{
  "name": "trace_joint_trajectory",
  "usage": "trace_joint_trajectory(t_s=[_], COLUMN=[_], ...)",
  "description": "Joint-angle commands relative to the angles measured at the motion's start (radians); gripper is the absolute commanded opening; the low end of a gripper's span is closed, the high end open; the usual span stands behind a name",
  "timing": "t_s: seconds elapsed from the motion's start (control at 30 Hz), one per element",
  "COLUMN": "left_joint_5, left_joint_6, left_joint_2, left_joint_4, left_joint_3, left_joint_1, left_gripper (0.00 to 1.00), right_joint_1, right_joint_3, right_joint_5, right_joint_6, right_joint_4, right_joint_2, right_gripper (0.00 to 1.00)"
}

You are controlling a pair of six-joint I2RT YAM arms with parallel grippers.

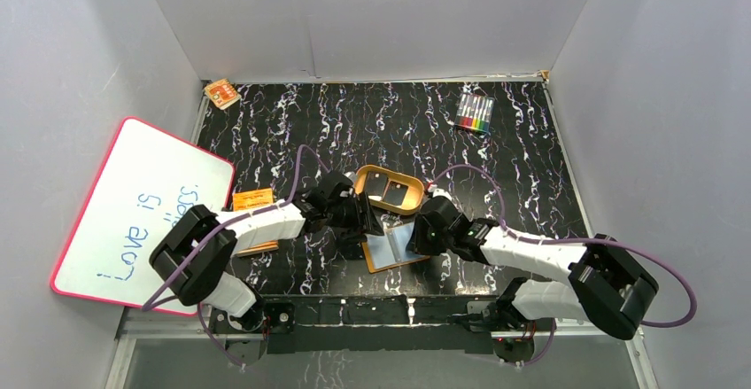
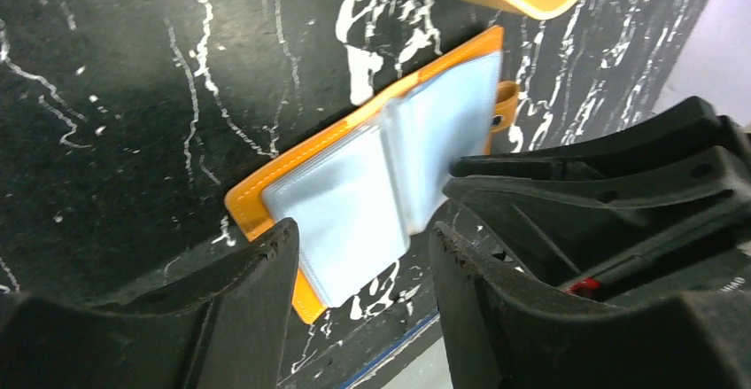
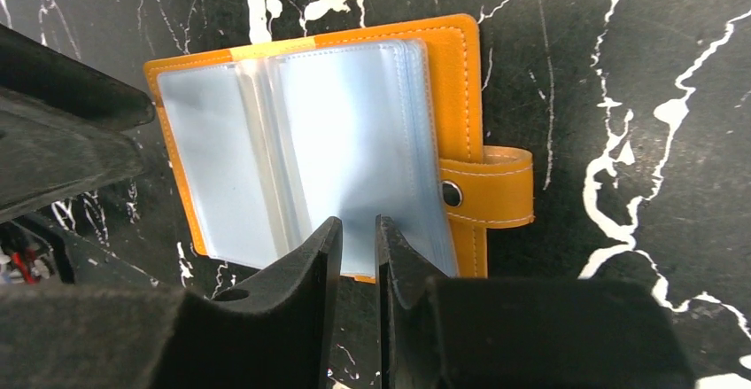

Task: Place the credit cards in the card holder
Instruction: Turn over the card slot in the card holder.

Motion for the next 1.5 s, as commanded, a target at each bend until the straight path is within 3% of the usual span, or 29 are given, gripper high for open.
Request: trace_joint_trajectory(t_s=[0.0,0.6,1.0,1.47], left_joint_5=[-0.012,-0.012,-0.102,-0.063], left_joint_6=[0.021,0.099,0.038,0.031], left_joint_2=[0.005,0.194,-0.006,0.074], left_joint_4=[-0.05,-0.061,-0.102,-0.073], left_joint_3=[-0.012,0.117,0.077,0.129], left_joint_1=[-0.004,-0.004,-0.015,-0.057], left_gripper=[0.53,0.48,0.55,0.56], right_joint_1=[-0.002,0.007,0.005,0.004], right_joint_3=[-0.065,-0.113,-0.091,-0.06], right_joint_5=[-0.046,-0.042,-0.009,-0.012], right_joint_6=[0.055,0.12,0.09,0.077], right_joint_4=[0.006,-0.037,-0.038,-0.042], right_joint_2=[-0.008,-0.123,-0.1,-0.056], right_gripper=[0.29,0.28,0.29,0.29])
